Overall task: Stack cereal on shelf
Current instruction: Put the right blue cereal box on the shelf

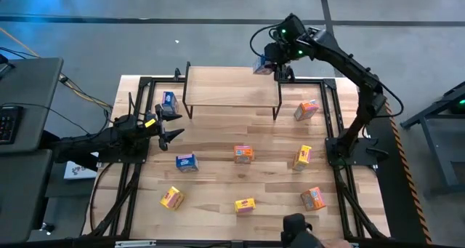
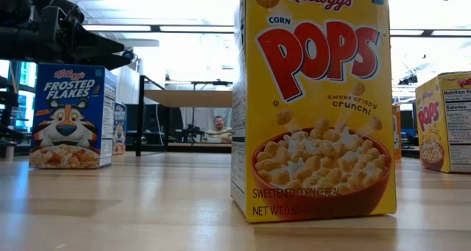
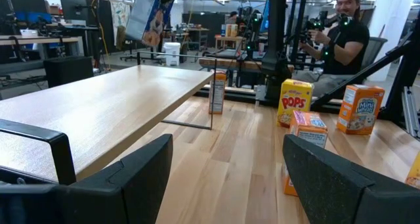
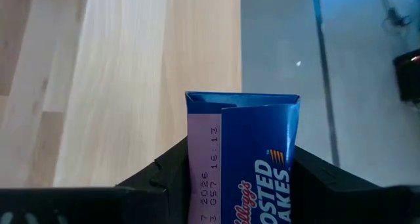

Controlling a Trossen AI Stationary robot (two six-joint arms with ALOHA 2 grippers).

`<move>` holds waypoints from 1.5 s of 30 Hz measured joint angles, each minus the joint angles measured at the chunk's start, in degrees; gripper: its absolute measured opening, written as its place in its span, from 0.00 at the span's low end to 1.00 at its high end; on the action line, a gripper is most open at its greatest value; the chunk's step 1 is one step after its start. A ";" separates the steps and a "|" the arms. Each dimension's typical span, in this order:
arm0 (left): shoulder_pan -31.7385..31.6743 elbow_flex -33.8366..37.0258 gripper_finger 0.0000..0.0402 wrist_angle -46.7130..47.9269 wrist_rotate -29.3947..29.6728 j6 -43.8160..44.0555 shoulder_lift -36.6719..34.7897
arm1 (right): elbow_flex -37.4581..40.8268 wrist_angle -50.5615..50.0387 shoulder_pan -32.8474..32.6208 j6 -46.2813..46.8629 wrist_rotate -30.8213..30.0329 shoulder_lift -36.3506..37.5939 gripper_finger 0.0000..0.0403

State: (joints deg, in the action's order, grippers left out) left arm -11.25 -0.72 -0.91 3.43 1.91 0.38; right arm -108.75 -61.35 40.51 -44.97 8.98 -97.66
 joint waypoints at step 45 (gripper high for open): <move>0.01 0.01 0.70 0.02 0.00 0.00 0.00 | 0.04 -4.05 0.33 1.20 -1.46 -5.53 0.42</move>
State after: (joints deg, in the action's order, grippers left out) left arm -11.23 -0.71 -0.89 3.43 1.91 0.38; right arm -108.71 -65.40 40.84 -43.77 7.52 -103.20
